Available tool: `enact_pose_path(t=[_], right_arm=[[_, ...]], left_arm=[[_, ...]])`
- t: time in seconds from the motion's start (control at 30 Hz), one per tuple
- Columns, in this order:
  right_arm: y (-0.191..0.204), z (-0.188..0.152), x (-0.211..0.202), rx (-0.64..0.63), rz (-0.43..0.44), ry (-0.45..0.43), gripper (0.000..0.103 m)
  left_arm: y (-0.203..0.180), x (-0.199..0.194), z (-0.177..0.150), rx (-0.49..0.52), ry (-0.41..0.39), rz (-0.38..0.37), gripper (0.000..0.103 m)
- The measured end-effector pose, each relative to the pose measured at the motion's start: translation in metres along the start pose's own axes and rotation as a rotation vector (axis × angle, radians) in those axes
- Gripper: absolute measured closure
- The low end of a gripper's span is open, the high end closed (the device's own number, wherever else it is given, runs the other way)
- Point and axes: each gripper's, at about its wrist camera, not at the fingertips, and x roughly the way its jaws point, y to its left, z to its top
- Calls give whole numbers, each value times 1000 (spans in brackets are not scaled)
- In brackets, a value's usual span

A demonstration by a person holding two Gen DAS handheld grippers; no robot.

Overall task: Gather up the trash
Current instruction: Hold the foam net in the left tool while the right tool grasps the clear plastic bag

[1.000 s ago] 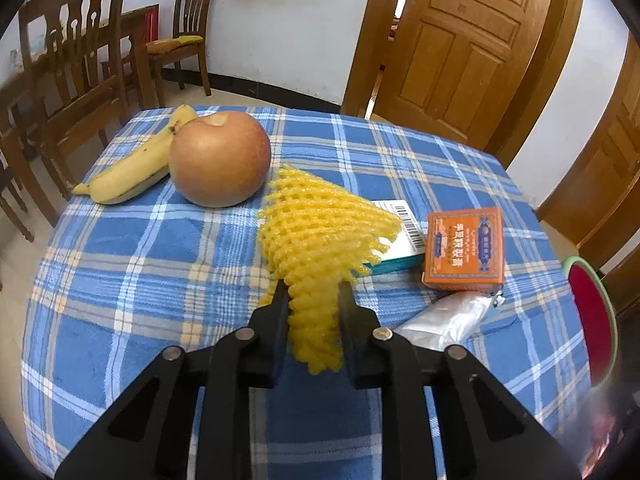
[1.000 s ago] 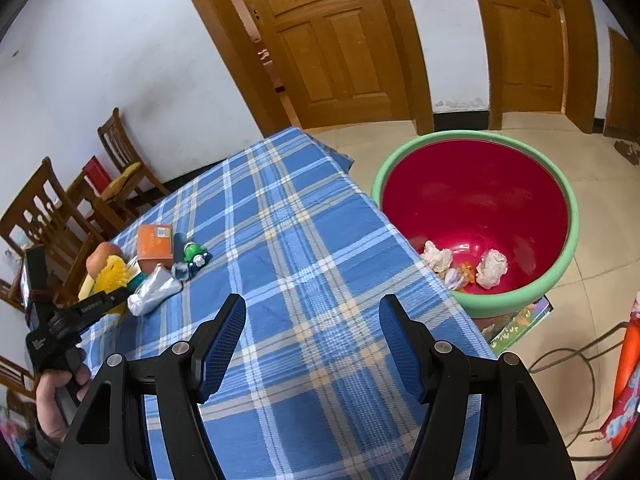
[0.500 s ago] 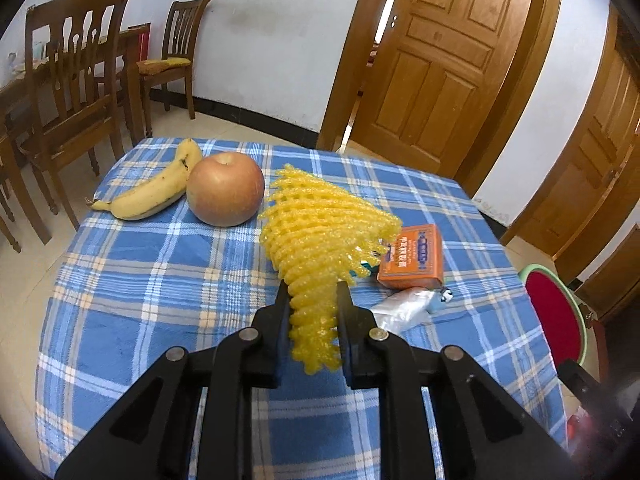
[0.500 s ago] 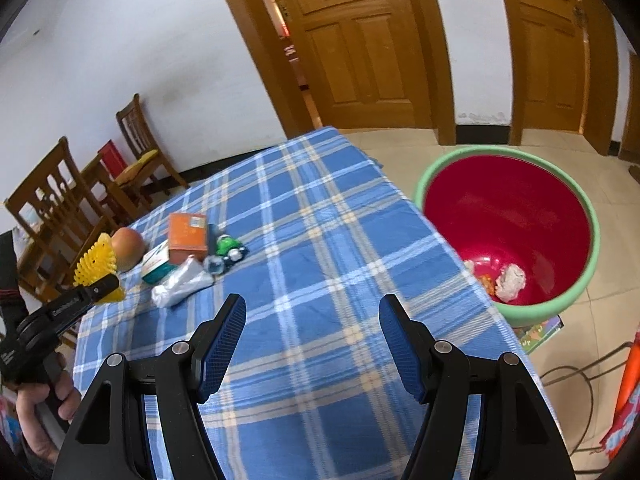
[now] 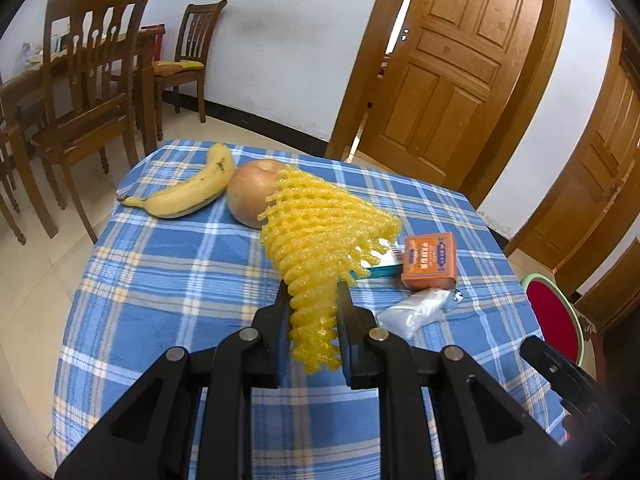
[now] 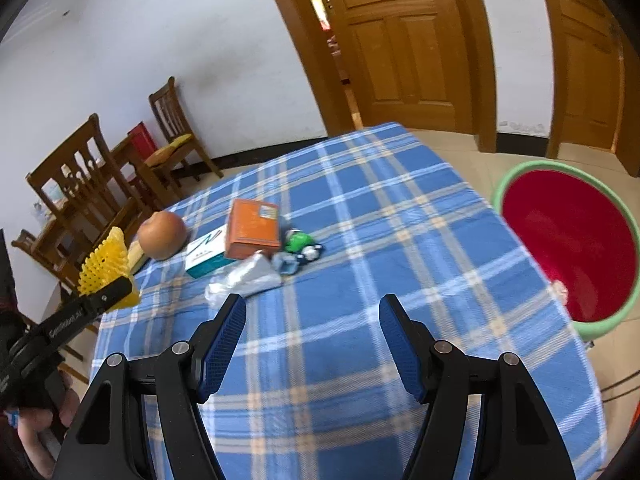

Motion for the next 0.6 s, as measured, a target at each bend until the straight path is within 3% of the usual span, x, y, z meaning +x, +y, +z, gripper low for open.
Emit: enact_pose_path(t=[0.3,0.6], right_arm=[[32,2,47,19,62,103,33],[52,10,79,55,51,122,33]], left_arm=[[13,-1,-2,-22,-7,-6,84],[22,-1,-3,-47,-7,-21,84]])
